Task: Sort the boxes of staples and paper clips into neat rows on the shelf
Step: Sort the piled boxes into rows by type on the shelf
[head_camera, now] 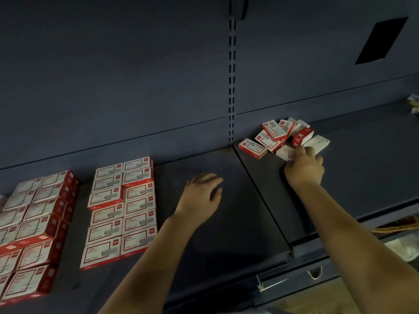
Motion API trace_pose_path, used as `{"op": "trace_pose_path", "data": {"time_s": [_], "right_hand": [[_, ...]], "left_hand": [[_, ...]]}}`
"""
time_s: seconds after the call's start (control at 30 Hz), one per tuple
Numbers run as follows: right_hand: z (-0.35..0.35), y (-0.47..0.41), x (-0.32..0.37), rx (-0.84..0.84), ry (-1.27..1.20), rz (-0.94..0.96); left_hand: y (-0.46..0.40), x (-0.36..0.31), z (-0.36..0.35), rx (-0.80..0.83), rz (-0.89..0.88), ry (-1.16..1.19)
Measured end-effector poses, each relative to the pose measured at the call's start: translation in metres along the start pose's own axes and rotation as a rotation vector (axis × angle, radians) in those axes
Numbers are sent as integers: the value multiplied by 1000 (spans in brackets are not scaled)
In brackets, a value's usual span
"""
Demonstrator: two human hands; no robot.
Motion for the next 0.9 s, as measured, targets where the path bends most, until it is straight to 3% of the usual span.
{"op": "trace_pose_path", "data": {"time_s": [0.4,0.7,0.9], "right_hand": [[6,54,11,305,-25,30],[19,116,35,450,-234,382],[29,135,69,412,-395,673]], "left_hand": [[-9,-33,-15,-37,-95,126],[10,-27,13,115,159,476],[38,-5,45,188,338,867]]}}
Point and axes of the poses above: each hand's wrist, its own y-axis away from the middle knuckle, its own z-axis out of the back of the hand, x = y × z, the point moved 3 cm from there along -y, towards the middle knuckle, and after that the axes turned 1 degree about -y, right-handed, at the moved point
